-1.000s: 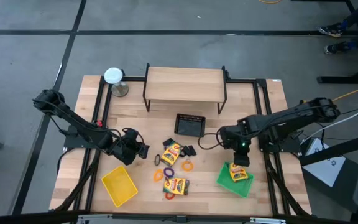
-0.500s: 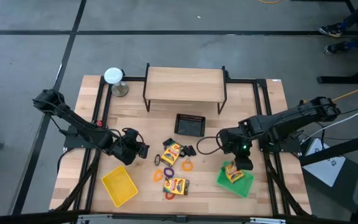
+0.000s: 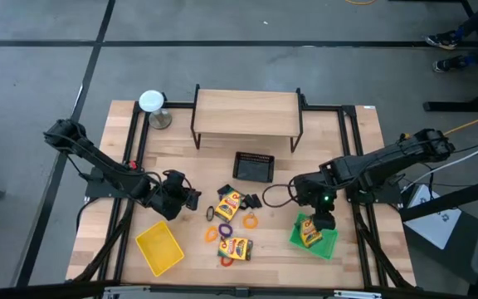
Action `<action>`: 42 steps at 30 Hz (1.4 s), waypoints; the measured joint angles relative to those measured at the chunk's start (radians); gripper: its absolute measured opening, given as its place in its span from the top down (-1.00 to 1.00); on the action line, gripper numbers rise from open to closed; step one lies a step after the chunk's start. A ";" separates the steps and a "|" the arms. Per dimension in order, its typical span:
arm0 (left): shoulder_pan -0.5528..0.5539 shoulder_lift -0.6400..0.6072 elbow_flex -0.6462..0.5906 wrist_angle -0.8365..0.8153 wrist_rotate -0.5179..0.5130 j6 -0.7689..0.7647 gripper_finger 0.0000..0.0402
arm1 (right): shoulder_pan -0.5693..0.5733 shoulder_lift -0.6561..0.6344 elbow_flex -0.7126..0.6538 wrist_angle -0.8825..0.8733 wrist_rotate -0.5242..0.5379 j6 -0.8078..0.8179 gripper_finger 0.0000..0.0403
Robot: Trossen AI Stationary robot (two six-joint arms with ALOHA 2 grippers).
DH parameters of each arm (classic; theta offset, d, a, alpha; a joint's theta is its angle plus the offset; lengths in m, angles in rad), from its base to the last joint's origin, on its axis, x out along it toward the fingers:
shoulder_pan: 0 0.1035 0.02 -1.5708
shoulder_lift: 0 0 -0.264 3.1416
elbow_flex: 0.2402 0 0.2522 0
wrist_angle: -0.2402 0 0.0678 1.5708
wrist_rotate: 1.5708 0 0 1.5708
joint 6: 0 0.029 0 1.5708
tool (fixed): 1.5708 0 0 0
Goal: Pick & Place Office Desk Supplies
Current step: Put the middle crayon box into the green basket
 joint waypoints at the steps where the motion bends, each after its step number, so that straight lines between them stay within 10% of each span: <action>1: 0.000 -0.002 0.000 0.046 -0.016 0.038 0.25 | 0.003 -0.013 0.000 0.063 0.014 0.059 0.00; 10: 0.078 -0.014 0.025 0.645 0.076 0.640 0.28 | 0.206 -0.196 0.001 0.625 0.841 0.520 0.00; 19: 0.374 0.117 0.426 0.178 0.523 0.981 0.35 | 0.451 -0.222 0.001 1.088 1.700 0.246 0.00; 28: 0.471 0.469 0.788 0.108 0.799 1.166 0.36 | 0.594 -0.221 0.029 1.623 1.965 -0.447 0.00; 42: 0.398 0.973 1.310 0.104 0.894 1.152 0.35 | 0.700 -0.222 0.074 1.618 2.224 -0.673 0.00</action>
